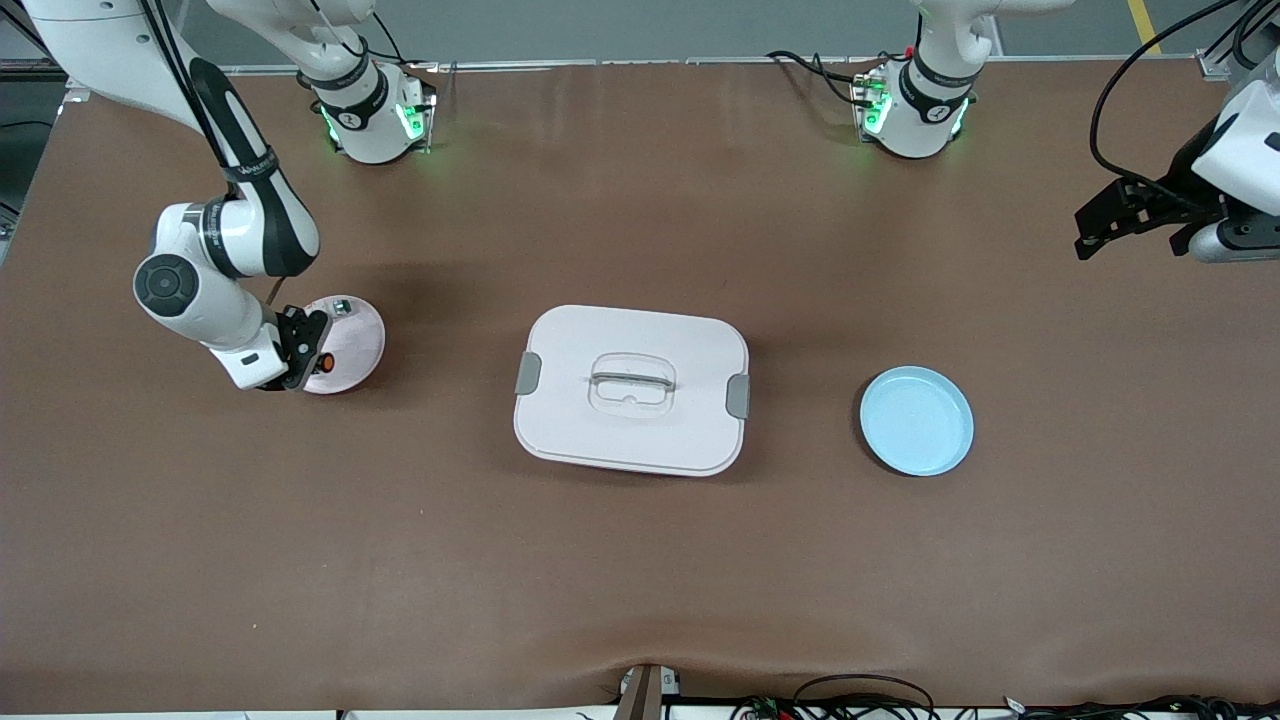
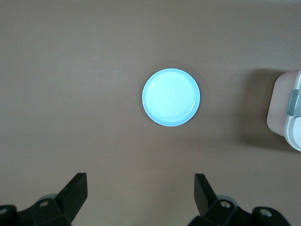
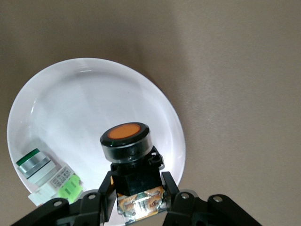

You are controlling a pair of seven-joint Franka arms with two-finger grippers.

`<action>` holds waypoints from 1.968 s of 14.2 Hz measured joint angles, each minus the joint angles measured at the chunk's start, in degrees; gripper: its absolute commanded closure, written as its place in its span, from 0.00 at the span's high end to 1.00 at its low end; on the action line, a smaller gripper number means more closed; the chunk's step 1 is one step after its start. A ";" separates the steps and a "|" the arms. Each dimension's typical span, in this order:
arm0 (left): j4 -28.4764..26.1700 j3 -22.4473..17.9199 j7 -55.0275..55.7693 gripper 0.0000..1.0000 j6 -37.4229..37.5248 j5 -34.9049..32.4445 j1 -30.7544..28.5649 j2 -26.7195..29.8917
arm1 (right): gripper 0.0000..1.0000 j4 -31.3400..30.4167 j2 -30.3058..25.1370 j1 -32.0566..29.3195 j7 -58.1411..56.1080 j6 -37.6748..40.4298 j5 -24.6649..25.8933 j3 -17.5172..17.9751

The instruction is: Transfer orange switch to right arm and place

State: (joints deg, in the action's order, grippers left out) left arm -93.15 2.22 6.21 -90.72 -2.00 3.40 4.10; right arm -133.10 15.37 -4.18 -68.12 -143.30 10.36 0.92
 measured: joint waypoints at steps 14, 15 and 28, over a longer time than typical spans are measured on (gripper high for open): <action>-0.14 0.01 -0.05 1.00 0.65 0.00 0.16 0.03 | 0.00 -3.04 1.52 0.66 0.00 -3.97 0.02 0.02; -0.14 0.01 -0.05 1.00 0.65 0.00 0.17 0.03 | 0.00 -3.04 1.86 0.70 0.00 -4.18 0.02 0.02; -0.14 0.02 -0.06 1.00 0.65 0.01 0.19 0.03 | 1.00 -2.70 2.58 0.71 -0.10 -5.12 0.04 -0.01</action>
State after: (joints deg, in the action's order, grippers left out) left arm -93.29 2.24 6.14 -90.07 -2.00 3.59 4.13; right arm -135.80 17.95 -3.47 -68.21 -148.43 10.40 0.91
